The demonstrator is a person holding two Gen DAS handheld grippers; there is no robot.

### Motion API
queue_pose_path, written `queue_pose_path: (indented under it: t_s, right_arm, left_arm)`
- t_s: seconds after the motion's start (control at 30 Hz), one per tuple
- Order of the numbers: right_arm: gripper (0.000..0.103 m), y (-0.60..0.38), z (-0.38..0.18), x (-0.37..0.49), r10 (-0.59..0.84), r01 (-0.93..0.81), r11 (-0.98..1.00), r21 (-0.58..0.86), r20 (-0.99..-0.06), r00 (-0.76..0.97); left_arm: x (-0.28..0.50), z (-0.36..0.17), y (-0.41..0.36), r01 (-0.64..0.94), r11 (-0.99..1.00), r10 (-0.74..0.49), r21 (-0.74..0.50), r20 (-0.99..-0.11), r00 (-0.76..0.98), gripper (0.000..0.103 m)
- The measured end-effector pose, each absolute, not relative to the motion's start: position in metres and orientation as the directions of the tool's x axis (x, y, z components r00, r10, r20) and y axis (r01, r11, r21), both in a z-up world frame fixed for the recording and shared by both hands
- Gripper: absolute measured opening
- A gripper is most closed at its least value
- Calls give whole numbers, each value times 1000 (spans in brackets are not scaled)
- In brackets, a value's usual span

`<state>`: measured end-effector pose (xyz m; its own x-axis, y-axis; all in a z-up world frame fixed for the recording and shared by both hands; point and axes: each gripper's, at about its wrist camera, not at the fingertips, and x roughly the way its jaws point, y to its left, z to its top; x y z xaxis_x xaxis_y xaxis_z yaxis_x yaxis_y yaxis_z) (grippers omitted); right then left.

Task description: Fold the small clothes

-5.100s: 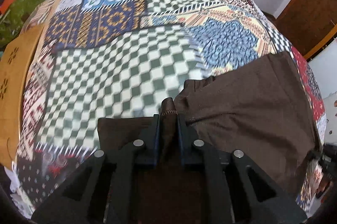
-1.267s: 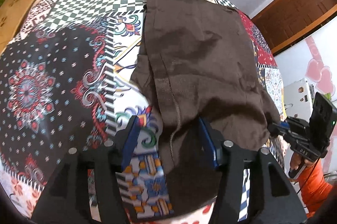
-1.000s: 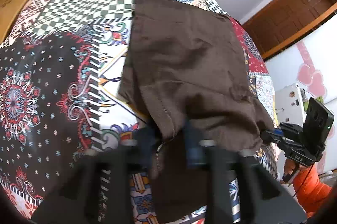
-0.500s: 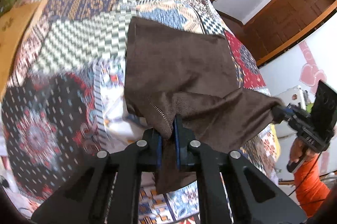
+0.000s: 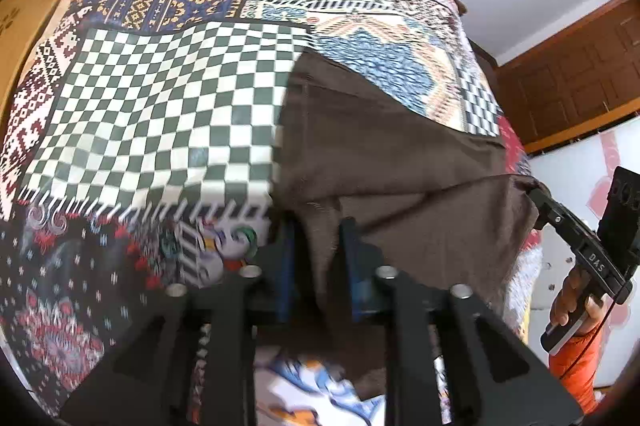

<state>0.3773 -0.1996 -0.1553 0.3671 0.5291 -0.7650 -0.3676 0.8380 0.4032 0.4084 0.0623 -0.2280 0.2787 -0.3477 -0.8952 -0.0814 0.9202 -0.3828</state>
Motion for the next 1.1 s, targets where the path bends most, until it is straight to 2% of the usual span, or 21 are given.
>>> queue_pose_path:
  t_s: [0.07, 0.13, 0.23, 0.37, 0.43, 0.47, 0.53, 0.6, 0.77, 0.93, 1.1]
  right_arm:
    - [9, -200, -169, 385, 517, -344, 847, 406, -780, 352]
    - [10, -202, -181, 388, 518, -323, 847, 421, -790, 329]
    - [11, -208, -189, 389, 553, -293, 829, 476, -775, 305]
    - [15, -210, -178, 385, 547, -287, 833, 473, -782, 299]
    - [27, -211, -168, 382, 523, -297, 847, 440, -789, 323]
    - [31, -212, -160, 378, 509, -306, 856, 418, -786, 350]
    - [48, -215, -149, 371, 495, -319, 864, 389, -775, 394]
    - [51, -219, -137, 361, 490, -334, 867, 370, -755, 436]
    - [51, -216, -125, 332, 506, -395, 852, 343, -735, 451]
    - [51, -195, -144, 311, 457, -473, 849, 234, -775, 438]
    - [51, -183, -177, 313, 426, -474, 851, 223, -822, 378]
  left_arm:
    - [413, -234, 66, -84, 926, -330, -368, -897, 293, 45]
    - [415, -236, 70, -99, 918, -338, -384, -889, 310, 53]
    - [414, -235, 74, -97, 918, -337, -384, -886, 318, 53]
    - [402, -211, 69, -33, 952, -272, -306, -888, 371, 53]
    - [391, -194, 63, 13, 969, -232, -248, -884, 405, 57]
    - [385, -187, 60, 31, 974, -218, -226, -881, 420, 62]
    - [368, -174, 55, 64, 980, -198, -190, -870, 451, 72]
    - [355, -169, 52, 76, 982, -186, -171, -863, 469, 79]
    - [324, -169, 43, 107, 976, -216, -187, -863, 457, 86]
    - [314, -195, 20, 170, 973, -214, -157, -891, 401, 89]
    - [330, -217, 4, 185, 982, -100, -33, -923, 371, 89]
